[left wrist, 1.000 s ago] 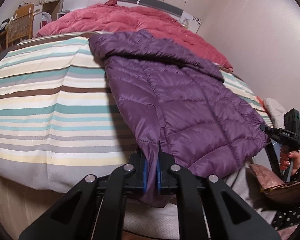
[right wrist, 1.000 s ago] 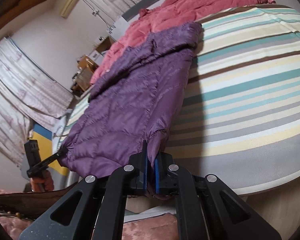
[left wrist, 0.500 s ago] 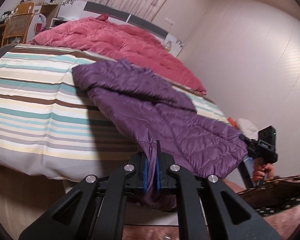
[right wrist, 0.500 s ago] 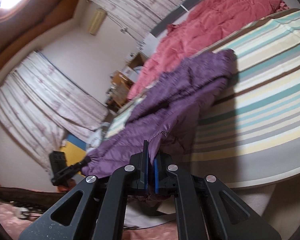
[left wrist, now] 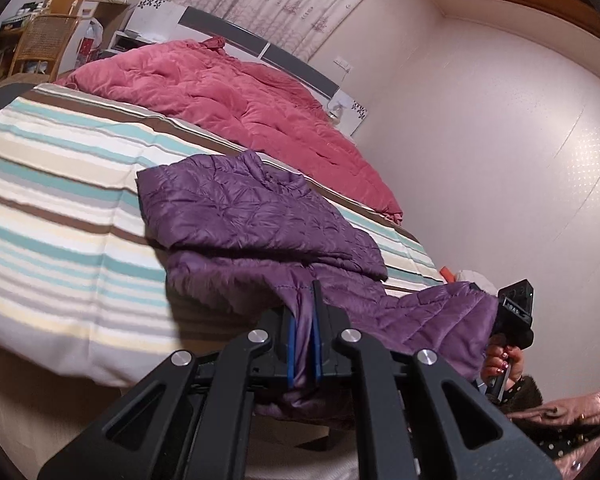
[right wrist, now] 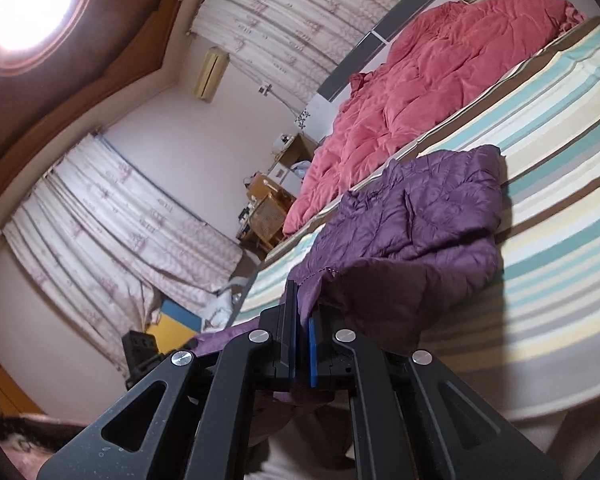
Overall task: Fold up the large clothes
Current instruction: 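Lift the hem with both grippers and fold it toward the collar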
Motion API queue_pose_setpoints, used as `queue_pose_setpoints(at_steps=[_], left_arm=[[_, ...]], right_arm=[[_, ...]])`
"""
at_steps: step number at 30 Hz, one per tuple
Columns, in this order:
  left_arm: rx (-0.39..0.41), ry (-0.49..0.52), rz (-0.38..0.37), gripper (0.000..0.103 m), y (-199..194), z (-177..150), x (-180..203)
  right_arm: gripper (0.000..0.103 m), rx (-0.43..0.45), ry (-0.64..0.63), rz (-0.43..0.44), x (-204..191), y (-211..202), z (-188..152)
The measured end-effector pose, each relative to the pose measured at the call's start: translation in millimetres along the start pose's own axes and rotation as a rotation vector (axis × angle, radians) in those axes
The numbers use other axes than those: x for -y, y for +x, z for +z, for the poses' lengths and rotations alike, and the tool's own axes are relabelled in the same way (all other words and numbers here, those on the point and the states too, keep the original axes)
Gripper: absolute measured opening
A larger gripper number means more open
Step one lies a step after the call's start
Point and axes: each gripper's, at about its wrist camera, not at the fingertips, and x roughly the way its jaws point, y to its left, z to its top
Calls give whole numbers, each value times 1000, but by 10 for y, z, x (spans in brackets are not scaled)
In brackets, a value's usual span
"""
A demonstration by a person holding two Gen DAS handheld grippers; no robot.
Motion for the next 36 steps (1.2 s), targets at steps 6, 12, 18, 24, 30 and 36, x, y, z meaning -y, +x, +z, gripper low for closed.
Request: queue_pose_setpoints(at_steps=[6,12,18,24,30,36], left_arm=[[16,-45,29,8,209,250,-138],[14,-103,54,8,544,486,-315],[-4,-117,113,9,984,722,-476],[-50,-145,181,12,1411,863,-669],[-97,-146,237,14,1785,876,-830],[-107,-211,224,20,1924,867,-971]], right_arm=[[4,38,44,-11,207,158,285],[4,54,97,-38,447,424,558],[4,45,137,-94,727,812,781],[4,34,216,-171,1116,1152,915],[4,18,291,-248,1448,1399,879],[9,36,341,-246,1633,1501,827]])
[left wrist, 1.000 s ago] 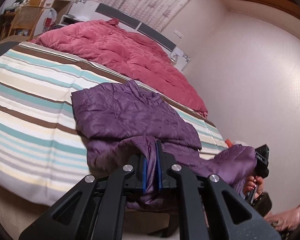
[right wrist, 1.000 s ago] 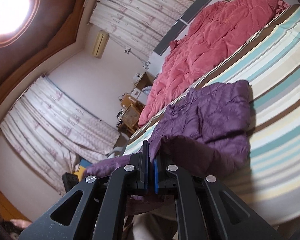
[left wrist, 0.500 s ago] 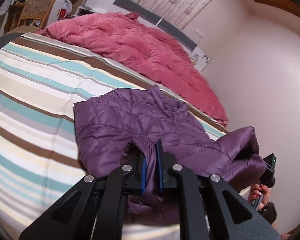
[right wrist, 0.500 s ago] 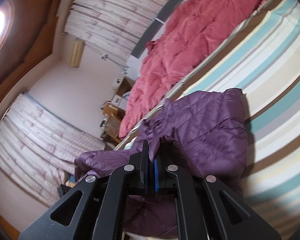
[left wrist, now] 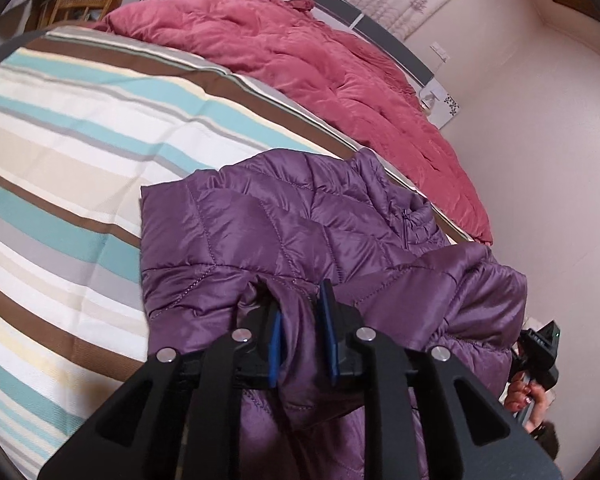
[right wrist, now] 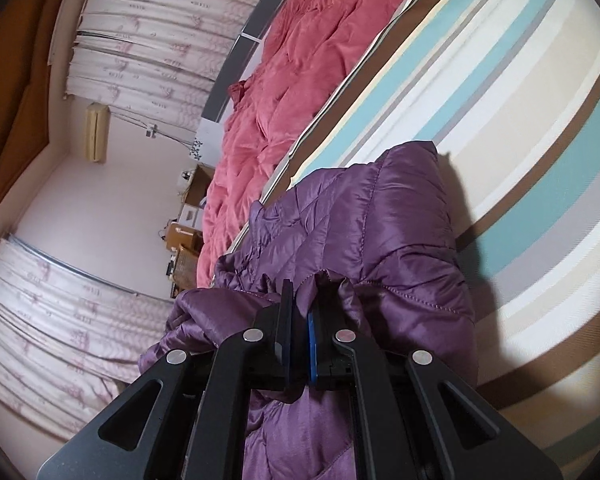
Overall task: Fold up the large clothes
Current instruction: 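Lift the hem with both grippers and fold it toward the collar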
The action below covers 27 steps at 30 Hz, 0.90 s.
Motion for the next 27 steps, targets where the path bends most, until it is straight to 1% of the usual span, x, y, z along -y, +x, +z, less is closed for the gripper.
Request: queue_pose_setpoints(at_steps=[1,2,3,4,5,6,7,8,9,10,12,13,14,15,18,20,21,22,23,24,25,26,27], left_arm=[[1,-8,-8,23,-4,5,-8],[9,-21,-24,31,-26,18,-22],[29,-34,-39,36,-67,30,-38],[52,-44,-44,50,-107,38,-50],[106,-58,-27,70,-209,57,-70],[152,-63,-11,75,-279,67,-80],[190,-64,-2,77,-351,77,-93],[211,-62,6,77,-406,88,-102],[223,-54,37,77,-448,92,-102],[224,-21,80,77,-463,87,-74],[204,62,132,80,-422,57,4],[197,87,148,81,-399,42,29],[176,124,167,83,-332,12,72],[154,143,167,83,-271,3,91],[102,179,166,83,-103,24,176],[86,212,173,83,-12,36,250],[81,223,173,82,18,39,287],[67,239,169,77,71,42,318],[52,253,179,60,121,40,343],[43,260,190,44,147,37,368],[35,264,195,36,161,24,390],[31,262,188,24,147,6,403],[36,258,187,18,124,-2,416]], right_arm=[[11,3,-1,4,-5,-5,1],[18,8,0,9,-5,-19,4],[28,15,2,20,-5,-54,4],[35,28,3,35,-13,-98,15],[51,42,-3,31,-32,-137,32],[57,69,-18,22,-61,-203,43],[57,88,-35,19,-95,-249,58],[57,105,-69,14,-149,-315,68],[57,110,-106,-7,-203,-353,78],[57,111,-149,-37,-255,-372,83],[57,87,-307,-141,-431,-347,55],[57,77,-351,-171,-471,-321,40],[57,67,-424,-233,-545,-270,3],[57,64,-464,-273,-570,-225,-7],[57,31,-540,-340,-605,-39,-17],[57,15,-591,-384,-625,95,2],[57,9,-613,-402,-632,148,-6],[55,4,-636,-417,-646,191,-16],[39,-2,-670,-427,-660,245,-38],[27,-11,-699,-435,-677,268,-60],[25,-17,-710,-444,-704,304,-69],[17,-15,-730,-451,-736,291,-95],[13,-10,-739,-445,-758,269,-105]])
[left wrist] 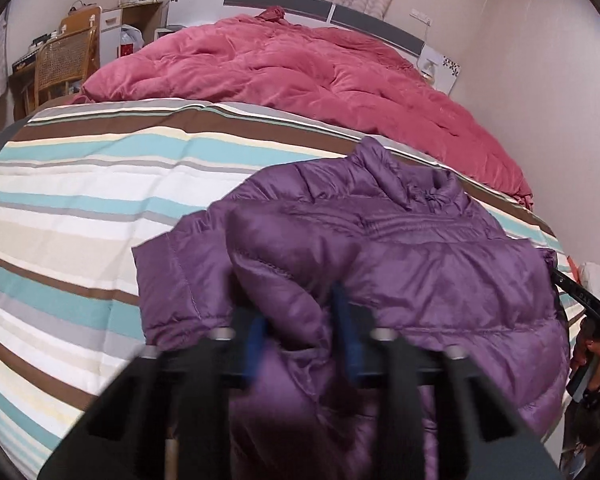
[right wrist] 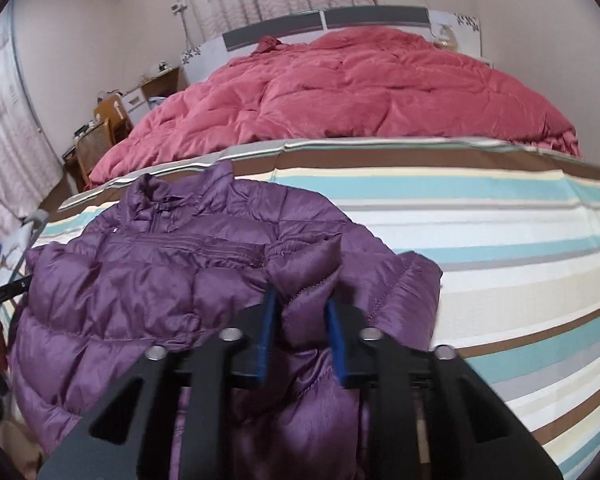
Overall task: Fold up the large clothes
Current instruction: 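Lift the hem with both grippers and fold it toward the collar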
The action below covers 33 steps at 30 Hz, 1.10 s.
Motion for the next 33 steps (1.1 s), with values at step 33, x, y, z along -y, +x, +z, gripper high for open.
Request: queue_pose_setpoints(at_steps=[33], left_arm=[[153,-127,200,7,405,739,124]], right_arm=[[7,38,138,-128,19,520,761]])
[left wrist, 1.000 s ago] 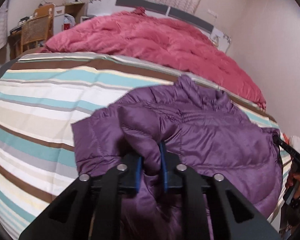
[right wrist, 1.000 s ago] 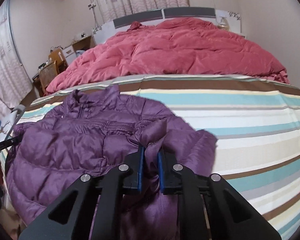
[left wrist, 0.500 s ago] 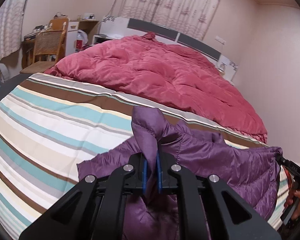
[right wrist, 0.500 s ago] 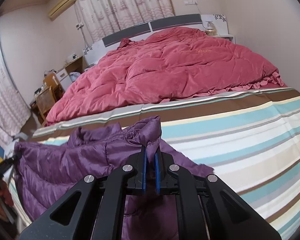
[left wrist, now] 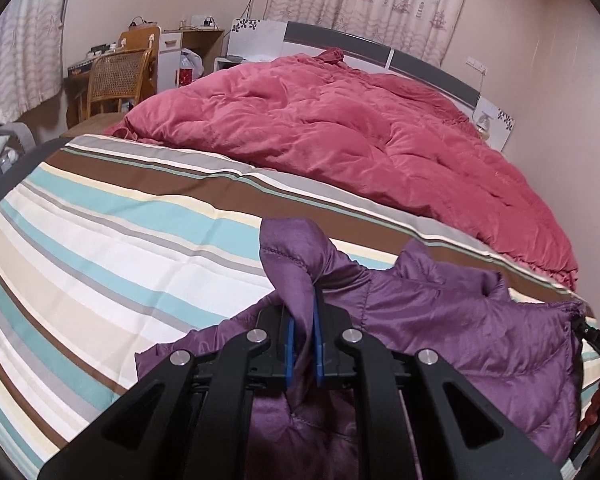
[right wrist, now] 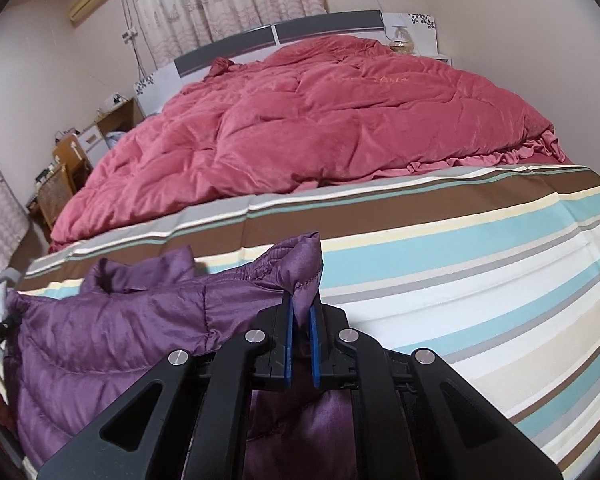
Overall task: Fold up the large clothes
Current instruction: 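Lift the hem with both grippers and fold it toward the collar, then lay the folded hem down and open both grippers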
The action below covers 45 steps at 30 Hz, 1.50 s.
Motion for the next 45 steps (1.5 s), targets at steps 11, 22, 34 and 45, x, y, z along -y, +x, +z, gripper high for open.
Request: queue_pose_setpoints(at_steps=[11,22,34,45], left_arm=[[-75,25,54,12,362,-242,0],[-73,35,72,26,406,-367,21],[71,181,-19,81,-435,-516,878],[-9,246,20,85,81,-771,1182]], right_arm=[[7,-63,-33,-55,-30,371,-217],[12,-68,-120,-154,-173,543,-367],[12,13,-132,2,-665,-153,-408],[12,-52,-199,23,-1041,318,-650]])
